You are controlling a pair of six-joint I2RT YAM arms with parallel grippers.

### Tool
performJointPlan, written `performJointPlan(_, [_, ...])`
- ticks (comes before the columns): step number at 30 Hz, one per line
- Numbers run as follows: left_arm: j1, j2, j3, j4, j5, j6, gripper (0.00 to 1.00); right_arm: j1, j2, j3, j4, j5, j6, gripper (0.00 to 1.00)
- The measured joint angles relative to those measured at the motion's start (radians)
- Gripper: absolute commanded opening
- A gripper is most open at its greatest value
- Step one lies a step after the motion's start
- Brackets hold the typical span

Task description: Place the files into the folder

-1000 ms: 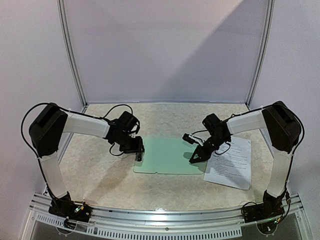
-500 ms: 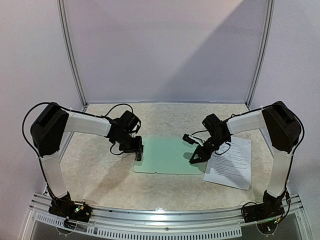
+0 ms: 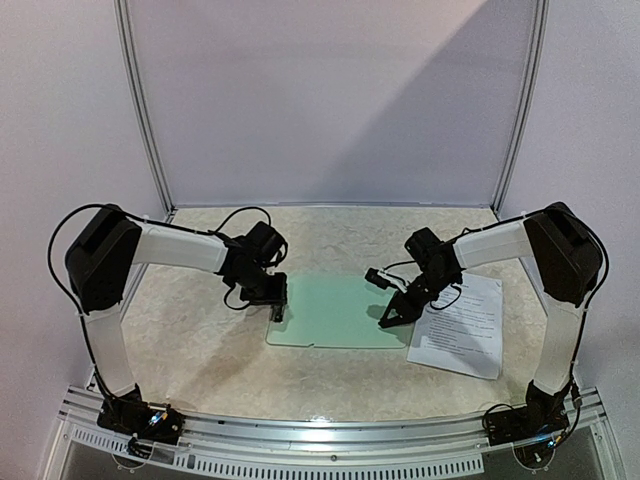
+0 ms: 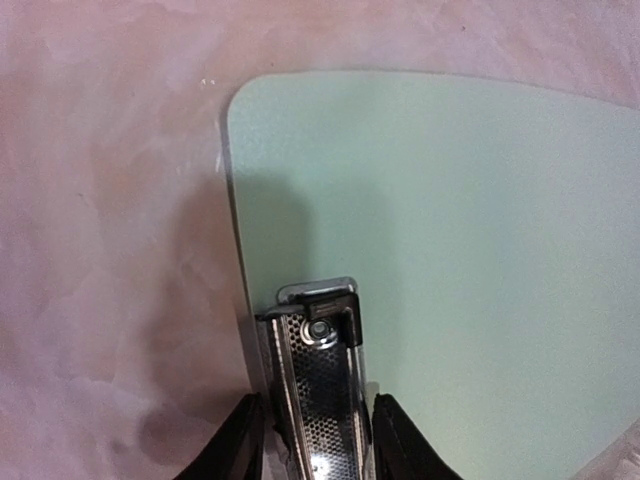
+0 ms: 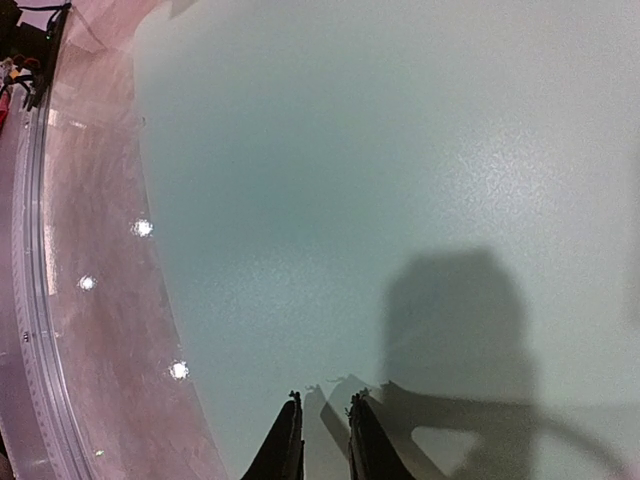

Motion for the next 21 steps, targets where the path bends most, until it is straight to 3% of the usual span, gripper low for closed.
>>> performJointPlan(5, [-0.006,0.003,0.005,-0.005,-0.007,0.001,0.4,0.0,0.0,0.0,0.0,0.0,-0.003,0.17])
performJointPlan(13, [-0.031,0.027,0.044,-0.053,-0.064,0.002,0.31,0.0,0.0,0.0,-0.006,-0.004,-0.007,0.17])
performJointPlan(19, [-0.033,0.031,0.047,-0.052,-0.072,-0.018,0.0,0.0,0.0,0.0,-0.018,-0.01,-0.011,0.17])
performJointPlan(21, [-0.033,0.03,0.042,-0.044,-0.069,-0.02,0.0,0.0,0.0,0.0,-0.019,-0.011,-0.011,0.18])
